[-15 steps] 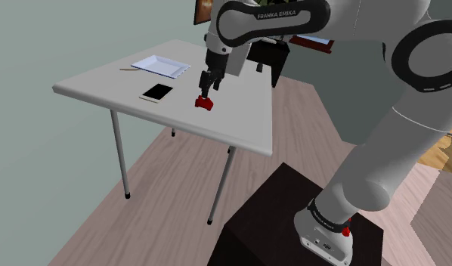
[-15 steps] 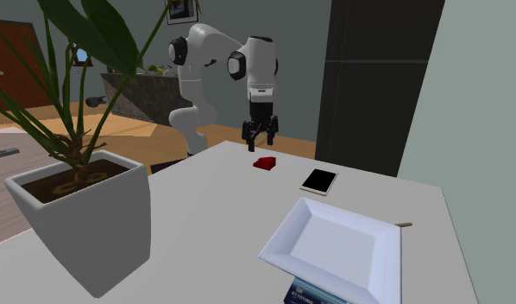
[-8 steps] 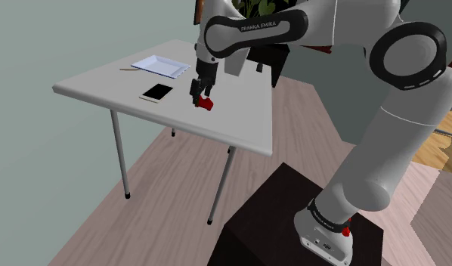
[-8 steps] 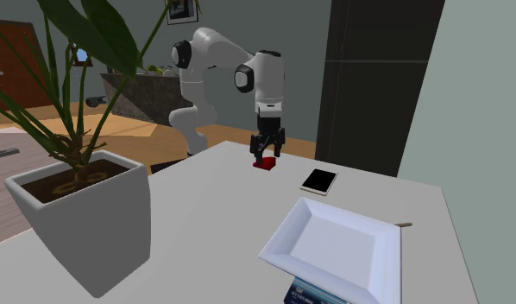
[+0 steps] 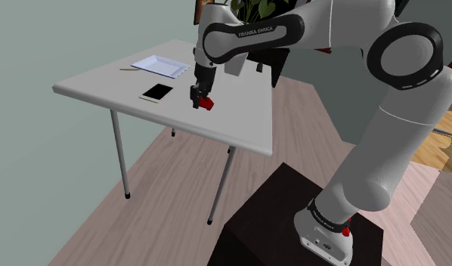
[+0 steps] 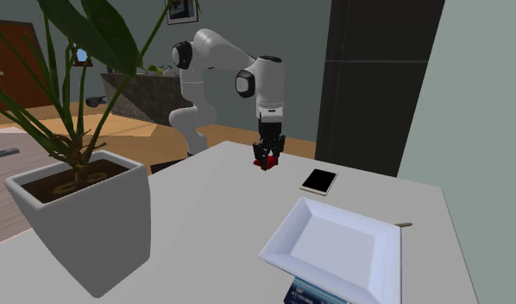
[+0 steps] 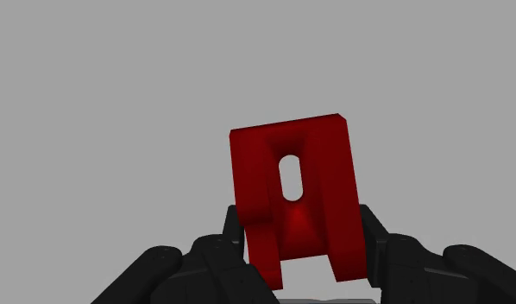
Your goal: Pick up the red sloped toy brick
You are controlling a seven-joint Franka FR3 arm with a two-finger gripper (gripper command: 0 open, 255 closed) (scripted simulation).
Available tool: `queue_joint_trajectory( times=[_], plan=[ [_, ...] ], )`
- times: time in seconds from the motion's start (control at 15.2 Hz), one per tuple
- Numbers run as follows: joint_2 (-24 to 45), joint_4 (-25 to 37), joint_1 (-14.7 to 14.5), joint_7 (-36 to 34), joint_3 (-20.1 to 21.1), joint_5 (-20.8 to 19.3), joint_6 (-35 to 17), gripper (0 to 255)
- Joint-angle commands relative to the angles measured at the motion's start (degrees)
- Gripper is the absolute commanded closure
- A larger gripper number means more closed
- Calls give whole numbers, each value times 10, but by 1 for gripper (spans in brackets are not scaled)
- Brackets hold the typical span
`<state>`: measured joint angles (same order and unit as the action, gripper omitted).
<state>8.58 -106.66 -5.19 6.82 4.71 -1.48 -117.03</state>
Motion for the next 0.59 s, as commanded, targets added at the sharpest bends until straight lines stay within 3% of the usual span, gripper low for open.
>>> queue_joint_trajectory(
  times=[0.0, 0.53],
  plan=[
    [4, -1, 2, 0, -2, -2, -2, 255],
    [-5, 12, 2, 1, -2, -1, 21, 255]
  ],
)
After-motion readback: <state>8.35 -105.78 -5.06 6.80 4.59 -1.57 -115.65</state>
